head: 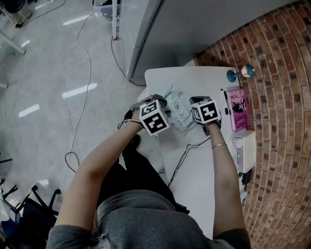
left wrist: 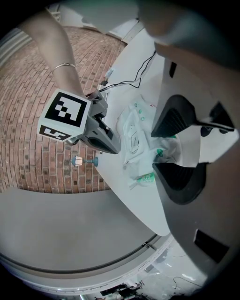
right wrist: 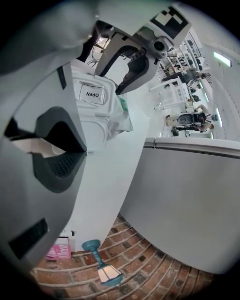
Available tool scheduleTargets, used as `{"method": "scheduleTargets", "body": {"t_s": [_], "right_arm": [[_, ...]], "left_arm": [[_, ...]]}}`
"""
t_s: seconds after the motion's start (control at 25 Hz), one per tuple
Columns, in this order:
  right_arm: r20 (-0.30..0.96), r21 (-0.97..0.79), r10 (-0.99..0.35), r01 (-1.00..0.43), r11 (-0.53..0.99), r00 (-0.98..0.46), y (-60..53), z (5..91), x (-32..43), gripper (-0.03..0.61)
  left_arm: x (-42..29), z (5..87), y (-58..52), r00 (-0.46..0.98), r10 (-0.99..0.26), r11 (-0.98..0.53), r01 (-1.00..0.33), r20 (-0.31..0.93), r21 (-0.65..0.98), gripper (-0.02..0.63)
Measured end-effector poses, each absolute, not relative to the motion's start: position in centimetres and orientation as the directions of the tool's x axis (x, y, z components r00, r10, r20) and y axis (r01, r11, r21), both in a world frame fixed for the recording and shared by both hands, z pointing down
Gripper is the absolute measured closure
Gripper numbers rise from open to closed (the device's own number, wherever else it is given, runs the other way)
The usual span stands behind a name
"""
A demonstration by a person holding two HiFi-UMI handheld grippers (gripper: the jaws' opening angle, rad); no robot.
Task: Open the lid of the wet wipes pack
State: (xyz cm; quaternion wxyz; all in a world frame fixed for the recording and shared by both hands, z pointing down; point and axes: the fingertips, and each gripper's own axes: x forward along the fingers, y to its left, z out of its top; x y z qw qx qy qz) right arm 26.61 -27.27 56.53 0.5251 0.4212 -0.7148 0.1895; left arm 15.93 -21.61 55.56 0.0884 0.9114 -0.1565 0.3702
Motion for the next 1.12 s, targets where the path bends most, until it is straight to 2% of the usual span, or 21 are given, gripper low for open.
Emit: {"method": "scheduleTargets", "body": {"t_s": [0.24,0.64,1.12], "right_arm": [[0.881,0.18,-0.464,-0.842,0.508,-0.092,-26.7,54.9,26.6,0.571],[0.787,0.053,-0.588,-0.928,0.369,-0.189,-24.4,50.5,24.7,0.571],[0.653,-0.041,-0.729,-0.97,0.238,-0.207,-20.6,45.6,23.6,0.571]], "left_arm": [[15.8,55.6,-21.5,0.68,-0.215,-0.937,-0.346,0.701,0.048,0.43],[15.5,55.6,-21.7,0.68,-0.216,-0.934,-0.352,0.7,0.054,0.43],[15.1,55.2,-21.7,0.657,-0.24,-0.932,-0.361,0.715,0.019,0.43]]}}
